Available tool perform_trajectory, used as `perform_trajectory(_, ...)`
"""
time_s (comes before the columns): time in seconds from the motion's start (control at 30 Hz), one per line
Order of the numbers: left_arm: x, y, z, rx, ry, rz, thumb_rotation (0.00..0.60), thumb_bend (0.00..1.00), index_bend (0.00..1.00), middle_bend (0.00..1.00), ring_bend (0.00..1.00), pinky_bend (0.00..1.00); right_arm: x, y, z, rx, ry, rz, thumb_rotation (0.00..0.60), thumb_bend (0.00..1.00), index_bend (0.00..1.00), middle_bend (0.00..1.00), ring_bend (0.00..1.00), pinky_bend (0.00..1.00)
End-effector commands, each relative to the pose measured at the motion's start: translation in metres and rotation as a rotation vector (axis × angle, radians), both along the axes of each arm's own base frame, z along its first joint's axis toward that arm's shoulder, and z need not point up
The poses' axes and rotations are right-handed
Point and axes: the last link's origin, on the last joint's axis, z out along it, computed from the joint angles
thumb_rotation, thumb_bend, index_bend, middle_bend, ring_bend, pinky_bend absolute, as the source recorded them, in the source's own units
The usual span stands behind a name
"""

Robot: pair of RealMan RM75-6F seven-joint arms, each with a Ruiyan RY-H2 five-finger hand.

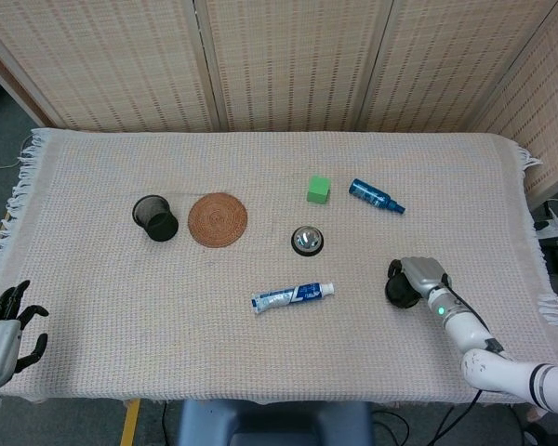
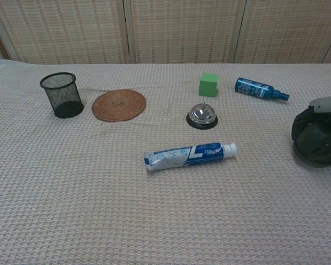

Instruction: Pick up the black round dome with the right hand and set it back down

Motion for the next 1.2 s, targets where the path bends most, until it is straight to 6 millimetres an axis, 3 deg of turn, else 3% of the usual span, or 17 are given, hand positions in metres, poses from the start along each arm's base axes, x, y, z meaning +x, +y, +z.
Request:
perform_trajectory(0.03,0.000,0.000,0.000,0.000,0.000,-0.001,0.600,0.41,0.38,0.00,0.00,0.39,-0.001,0.000,0.001,0.006,0.004,0.002,0.600,0.20,0.44,0.21,0.17,0.45)
perform_trajectory(0.23,0.000,0.000,0.000,0.001,0.001,-0.002,0.600,0.41,0.38,0.00,0.00,0.39,-0.006,0.001,0.001,0.026,0.020,-0.005,0.600,0.20,0.26,0.05,0.01,0.29)
perform_trajectory(0.43,0.000,-0.001,0.000,0.000,0.000,-0.002,0.600,0.41,0.38,0.00,0.00,0.39,-0.008,0.001,0.003,0.043,0.026,-0.012,0.600,0.20,0.09,0.00,0.00,0.18)
perform_trajectory(0.67,0.001,-0.001,0.001,0.002,-0.001,-0.003,0.600,0.41,0.38,0.00,0.00,0.39,-0.005,0.004,0.009,0.037,0.013,0.001,0.600,0.20,0.00,0.00,0.00,0.09)
perform_trajectory(1.03,0.001,-0.001,-0.001,-0.003,0.000,-0.003,0.600,0.41,0.38,0.00,0.00,0.39,-0.005,0.038,0.035,-0.054,0.039,0.117,0.600,0.20,0.00,0.00,0.00,0.10)
perform_trajectory(1.2,0.001,-0.001,-0.002,-0.007,0.003,-0.001,0.600,0.42,0.38,0.00,0.00,0.39,-0.012,0.046,0.036,-0.052,0.073,0.114,0.600,0.20,0.00,0.00,0.00,0.26)
